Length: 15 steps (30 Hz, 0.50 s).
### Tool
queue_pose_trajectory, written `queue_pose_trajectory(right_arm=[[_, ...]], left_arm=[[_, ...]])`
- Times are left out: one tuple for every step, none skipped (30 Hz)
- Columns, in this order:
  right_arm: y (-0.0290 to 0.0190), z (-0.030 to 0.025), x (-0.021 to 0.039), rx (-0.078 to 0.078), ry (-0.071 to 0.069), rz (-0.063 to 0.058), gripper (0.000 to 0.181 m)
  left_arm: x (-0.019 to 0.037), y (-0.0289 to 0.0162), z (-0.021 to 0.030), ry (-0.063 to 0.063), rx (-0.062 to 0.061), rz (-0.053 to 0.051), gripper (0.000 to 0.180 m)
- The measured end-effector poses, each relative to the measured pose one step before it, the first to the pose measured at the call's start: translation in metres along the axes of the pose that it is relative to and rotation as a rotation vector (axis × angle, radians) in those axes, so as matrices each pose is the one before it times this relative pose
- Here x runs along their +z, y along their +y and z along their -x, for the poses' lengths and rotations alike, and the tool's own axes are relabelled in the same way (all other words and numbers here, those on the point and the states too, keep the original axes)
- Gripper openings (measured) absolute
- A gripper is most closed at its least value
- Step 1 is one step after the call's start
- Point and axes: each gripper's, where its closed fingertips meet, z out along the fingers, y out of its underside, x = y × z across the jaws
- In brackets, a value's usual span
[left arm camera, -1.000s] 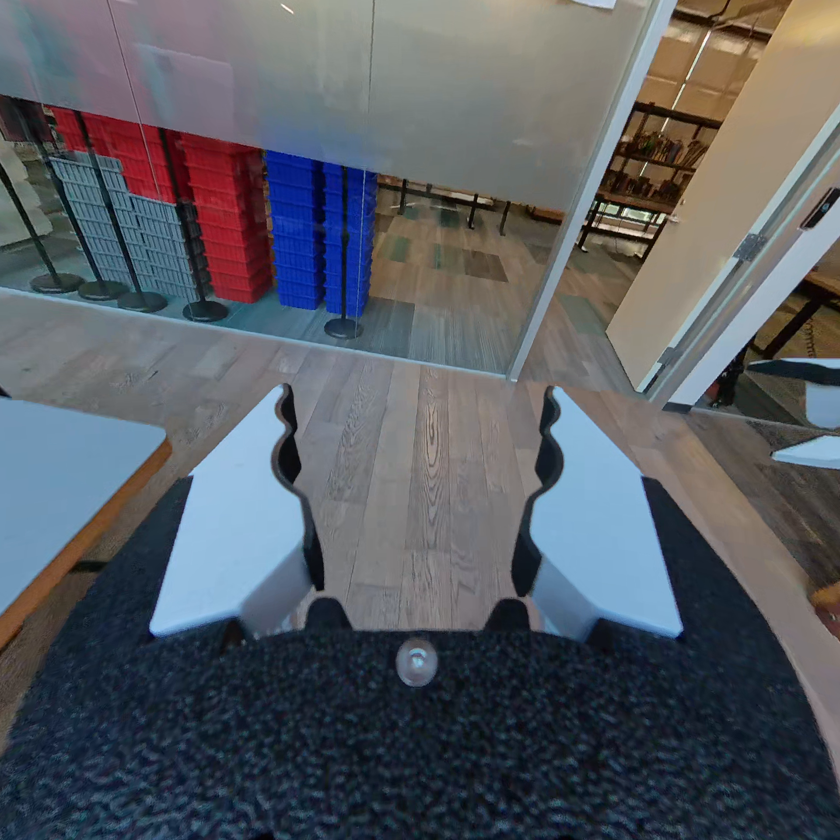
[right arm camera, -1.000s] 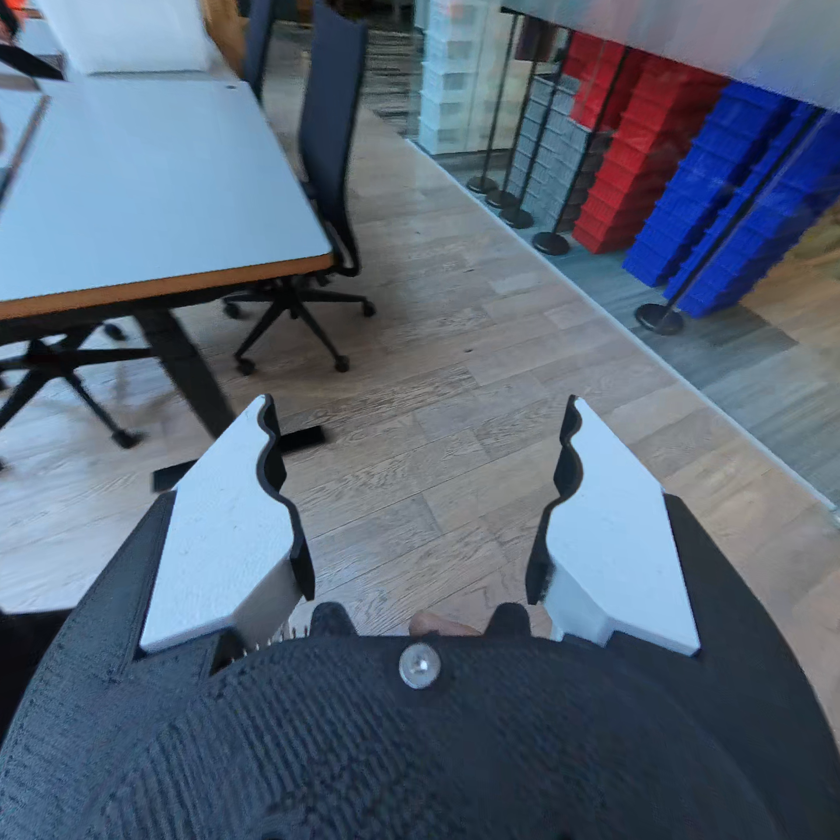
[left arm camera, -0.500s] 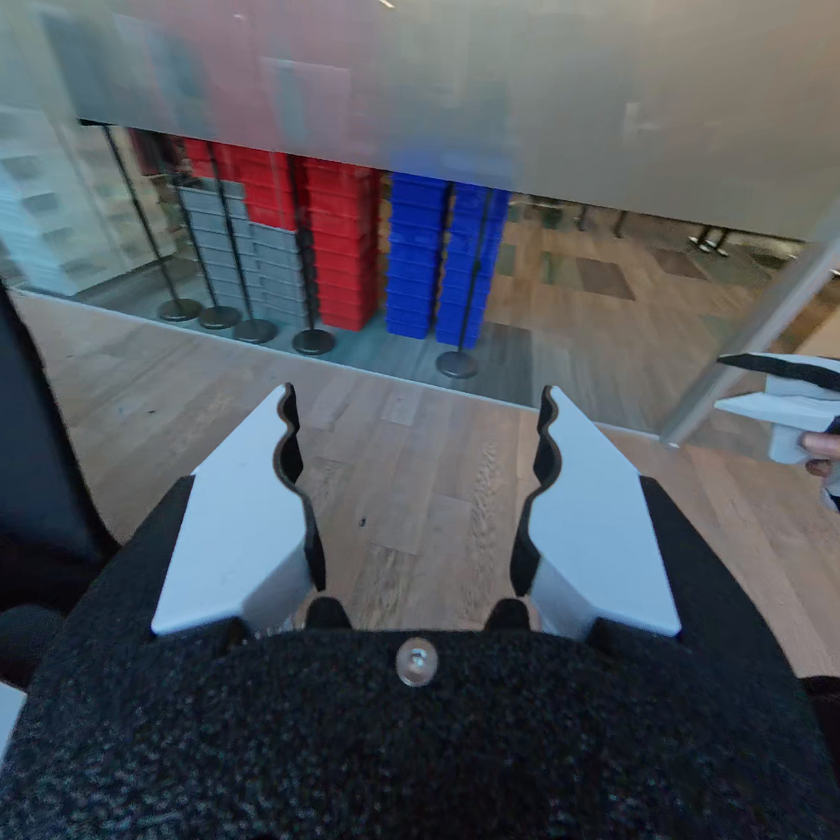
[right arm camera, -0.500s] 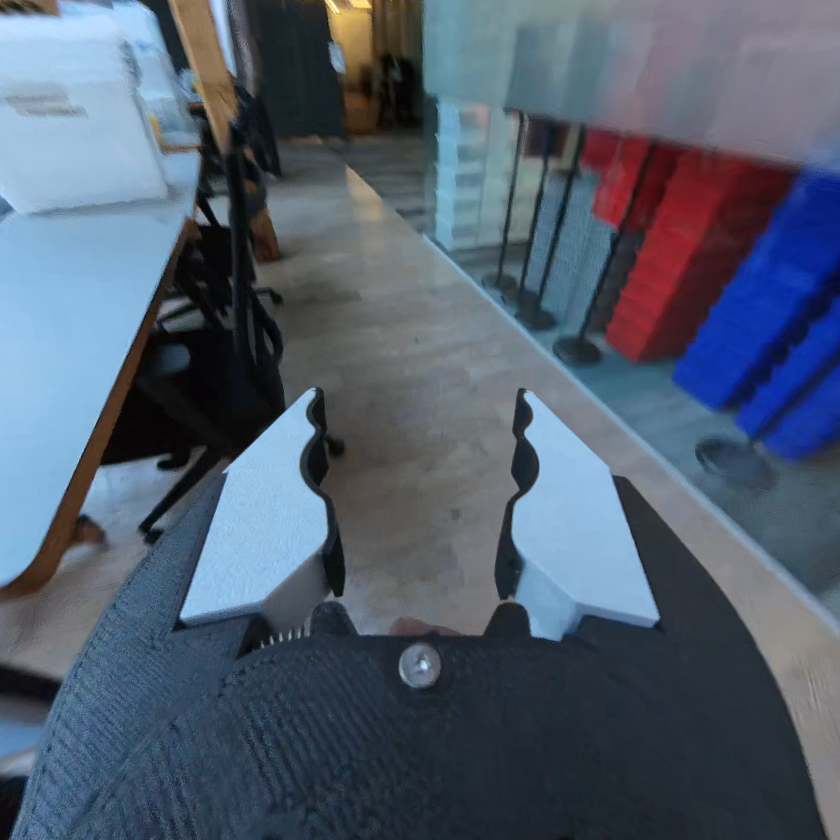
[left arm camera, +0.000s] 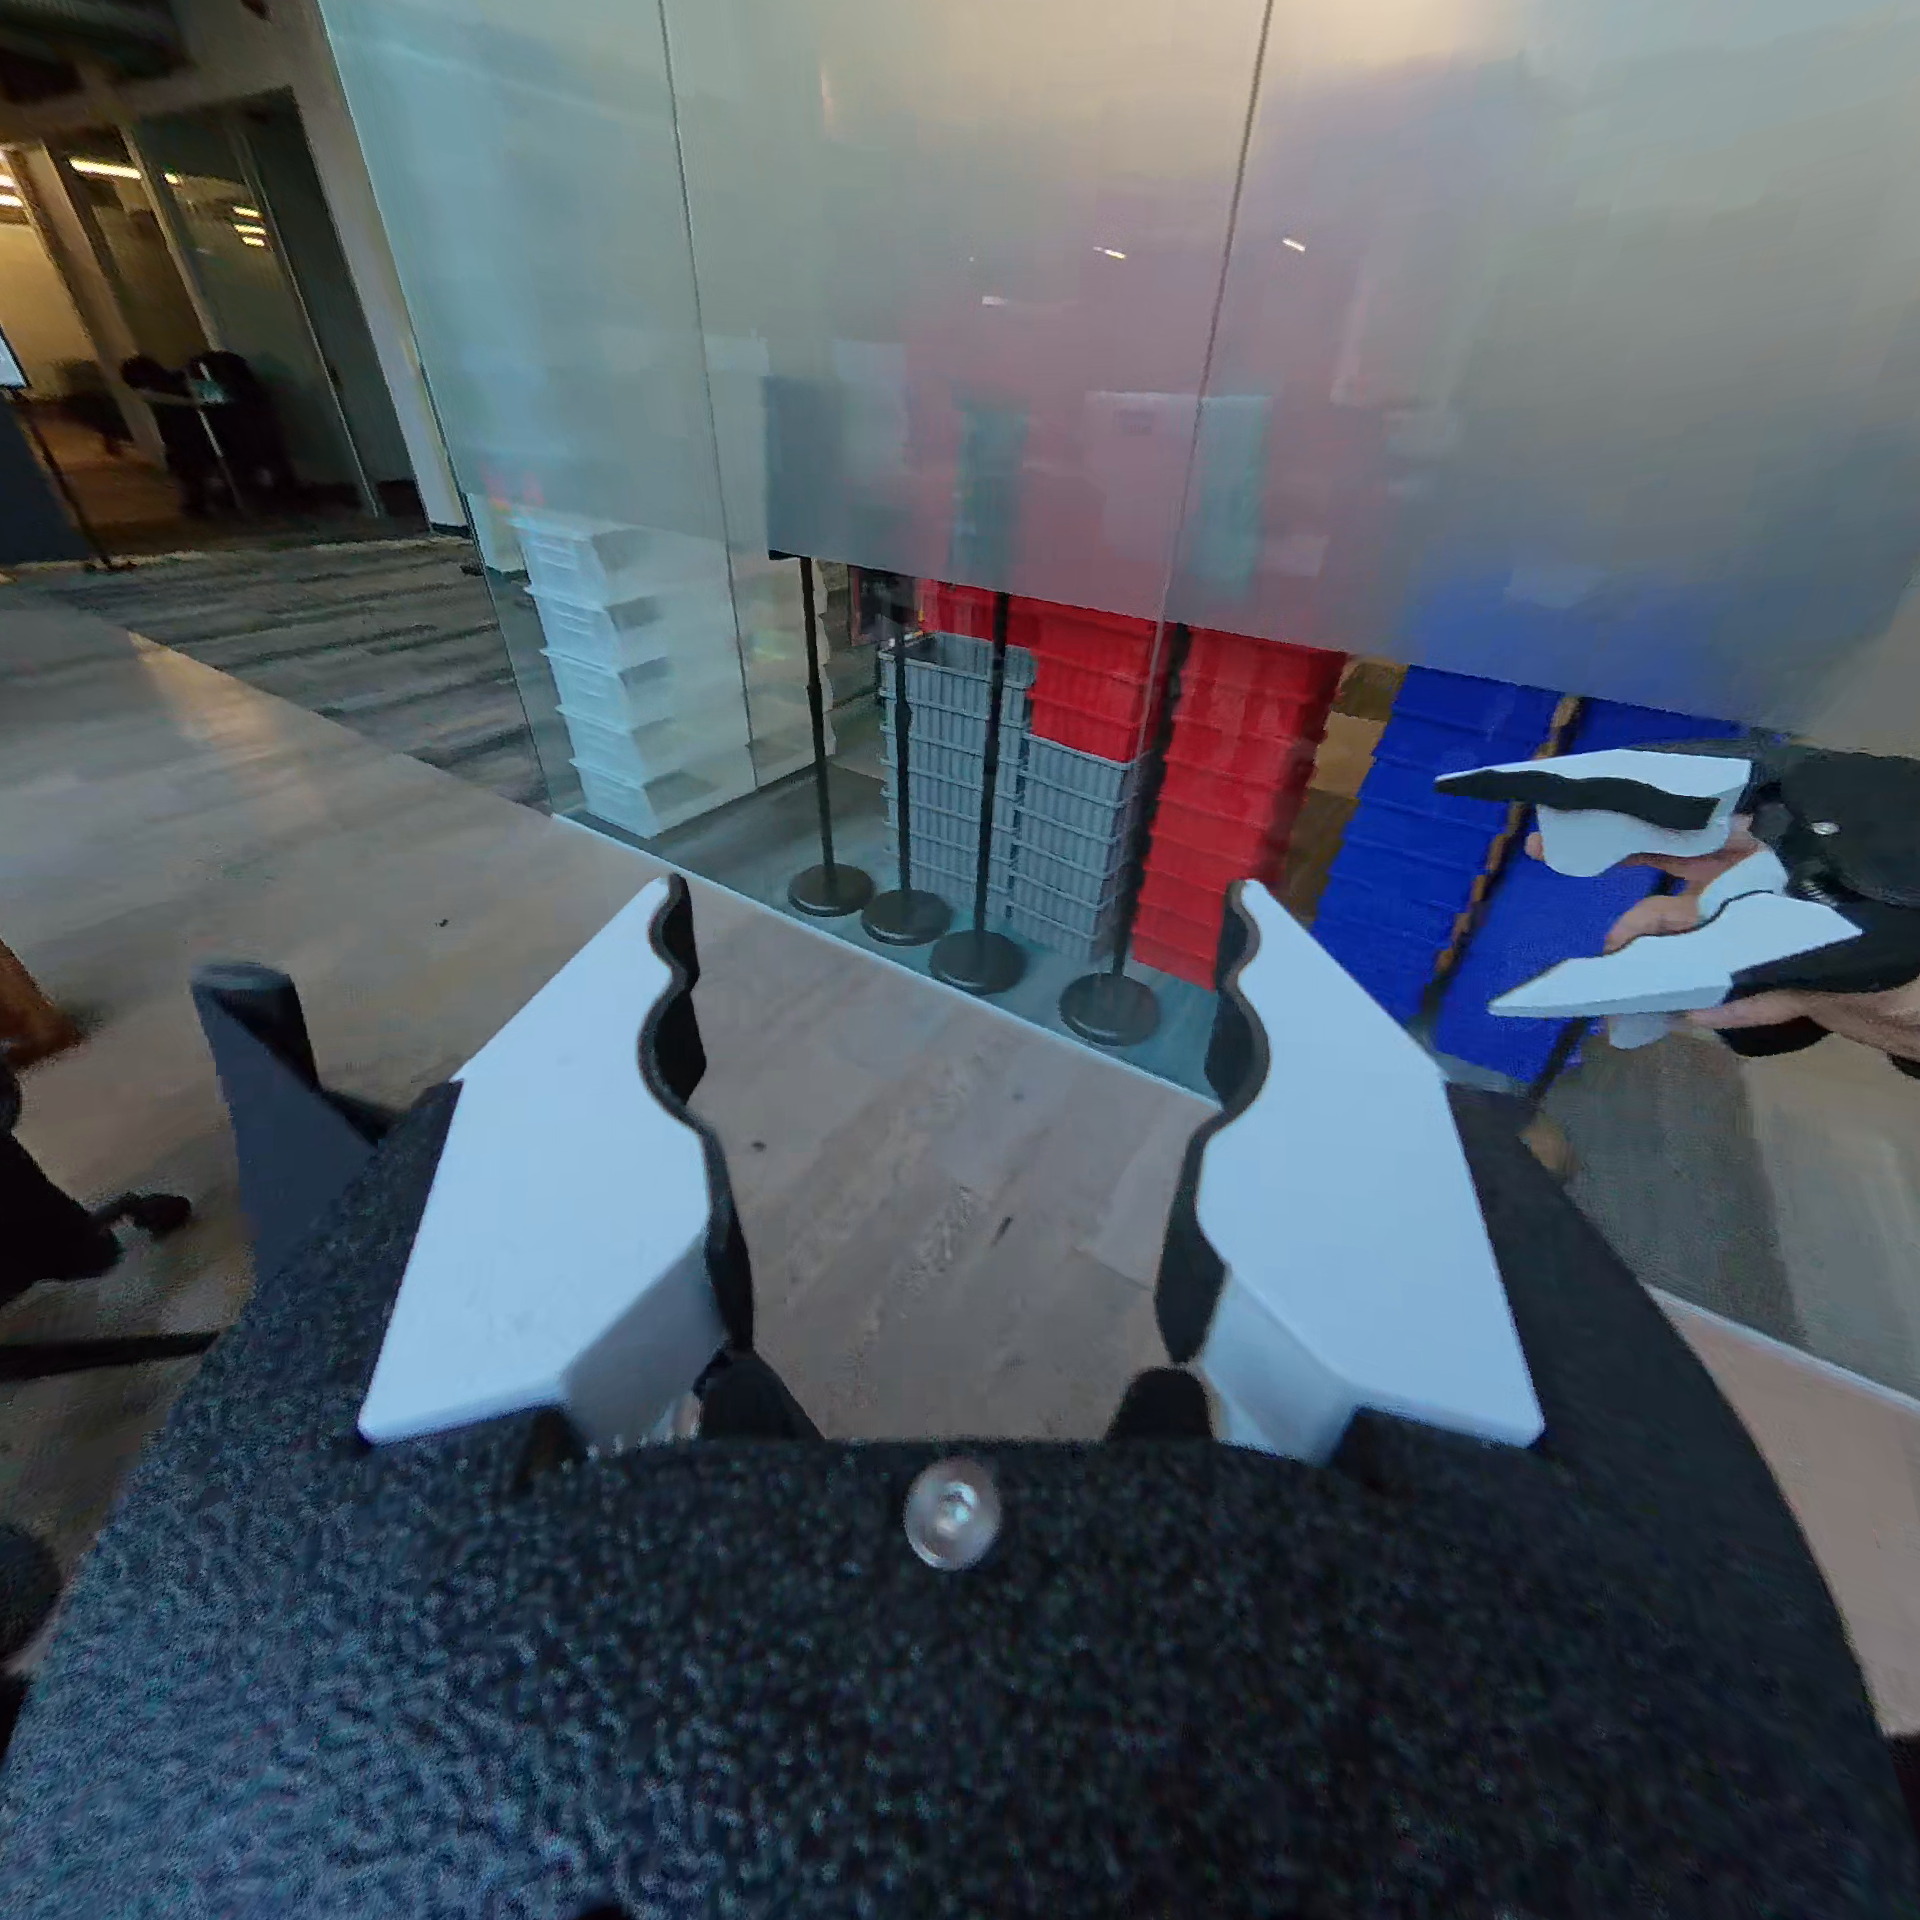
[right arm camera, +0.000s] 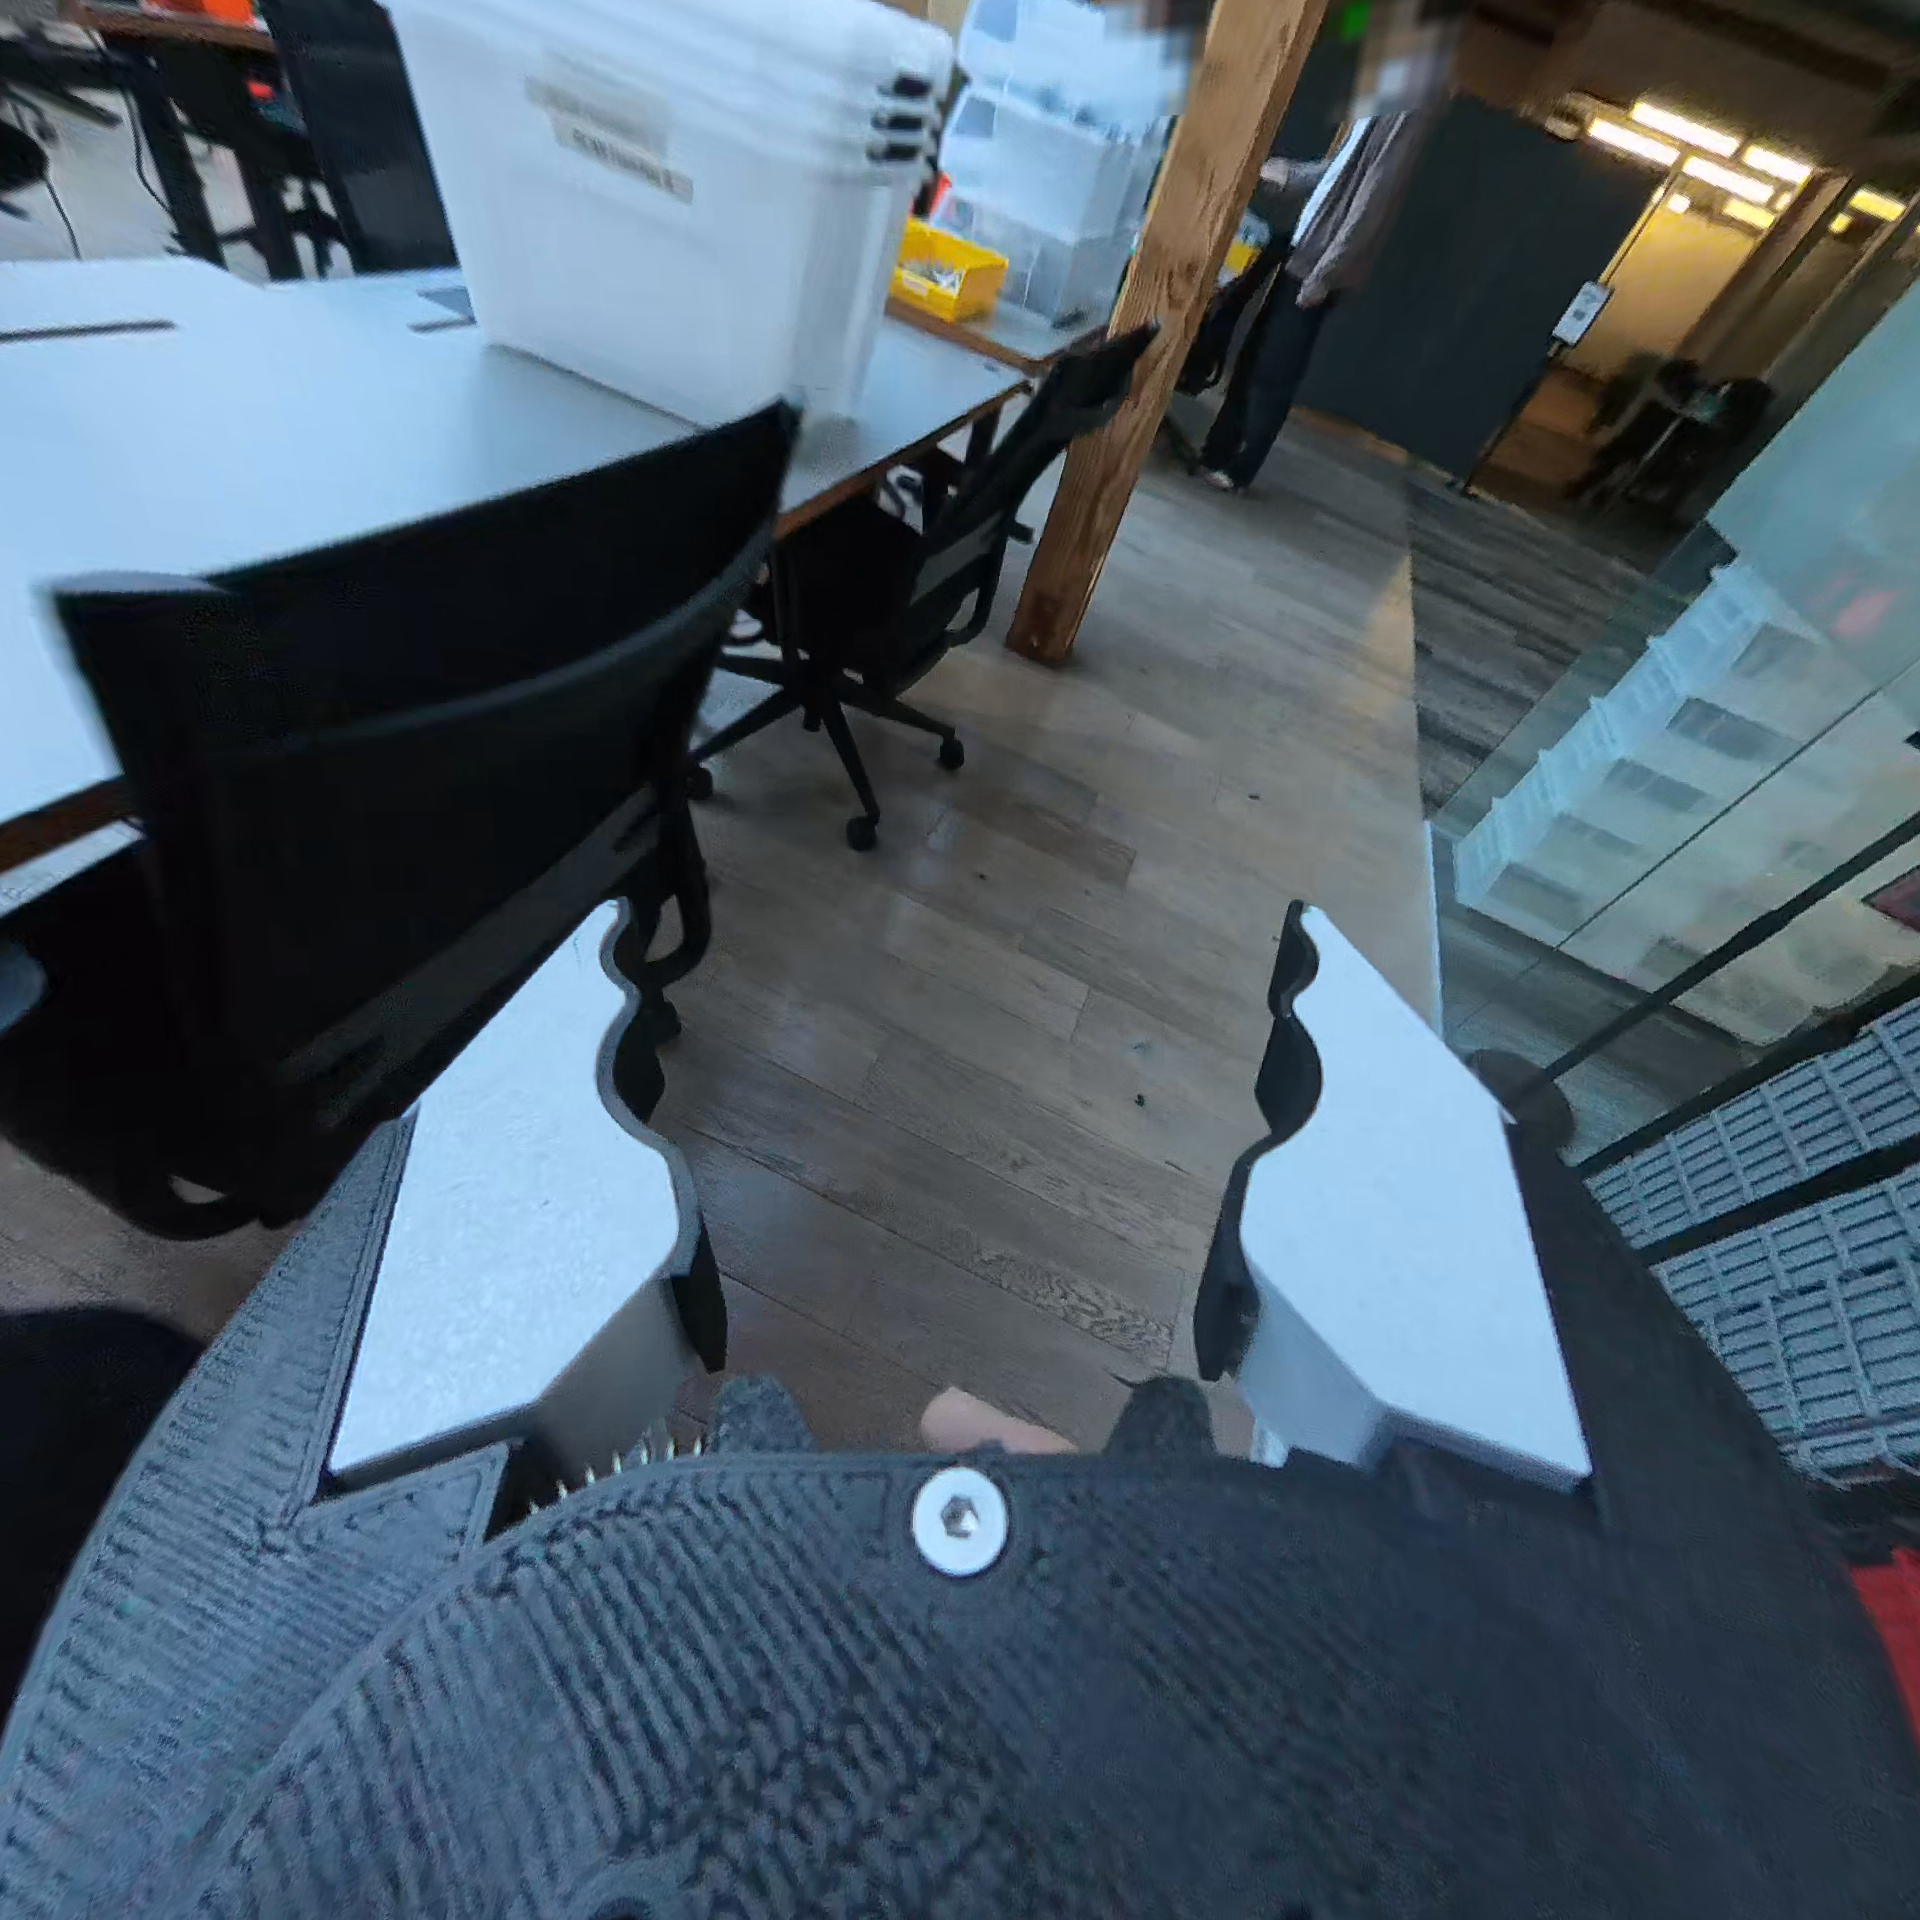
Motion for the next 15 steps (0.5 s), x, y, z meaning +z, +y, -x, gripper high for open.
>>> queue_pose_trajectory(right_arm=[[0.00905,-0.02649,0.02379,0.0241,-0.0086,0.0288,0.118],[0.00641,-0.02632,0.02303,0.0337,-0.0032,0.0227,0.118],[0.00354,-0.02572,0.02204,0.0314,0.0019,0.0131,0.117],[0.00241,-0.02410,0.02095,0.0219,0.0049,0.0112,0.117],[0.00120,-0.02378,0.01960,0.0219,0.0119,0.0130,0.117],[0.00103,-0.02314,0.01961,0.0245,0.0156,0.0129,0.117],[0.00044,-0.02192,0.02005,0.0240,0.0162,0.0077,0.117],[0.00126,-0.02157,0.02115,0.0248,0.0189,0.0036,0.117],[0.00242,-0.02108,0.02341,0.0304,0.0214,0.0027,0.117],[0.00346,-0.01904,0.02654,0.0351,0.0146,0.0047,0.116],[0.00141,-0.01997,0.03092,0.0353,0.0019,0.0042,0.117],[-0.00093,-0.01930,0.03435,0.0286,-0.0139,0.0037,0.117],[-0.00420,-0.02124,0.03684,0.0165,-0.0183,0.0055,0.117],[-0.00674,-0.01846,0.03561,-0.0018,-0.0140,0.0069,0.117],[-0.01112,-0.02359,0.03897,-0.0177,-0.0110,0.0083,0.117]], left_arm=[[0.03468,-0.00460,0.02368,-0.0065,0.0247,0.0175,0.099],[0.03488,-0.00462,0.02363,-0.0092,0.0148,0.0190,0.102],[0.03426,-0.00463,0.02193,-0.0060,0.0048,0.0142,0.103],[0.03267,-0.00401,0.01920,0.0017,-0.0037,0.0154,0.103],[0.03101,-0.00396,0.01776,-0.0006,-0.0138,0.0190,0.102],[0.02830,-0.00521,0.01827,-0.0111,-0.0196,0.0129,0.101],[0.02563,-0.00724,0.01694,-0.0106,-0.0110,-0.0034,0.101],[0.02545,-0.00697,0.01521,-0.0015,0.0073,-0.0145,0.101],[0.02772,-0.00403,0.01690,-0.0020,0.0194,-0.0068,0.101],[0.02589,-0.00130,0.01781,-0.0028,0.0253,0.0164,0.101],[0.02480,0.00373,0.01858,0.0008,0.0284,0.0397,0.102],[0.02741,0.00831,0.02195,-0.0090,0.0231,0.0464,0.102],[0.02768,0.00719,0.02442,-0.0228,0.0140,0.0348,0.103],[0.03010,0.00512,0.02477,-0.0242,0.0031,0.0185,0.104],[0.03171,0.00272,0.02325,-0.0178,-0.0176,0.0079,0.105]])
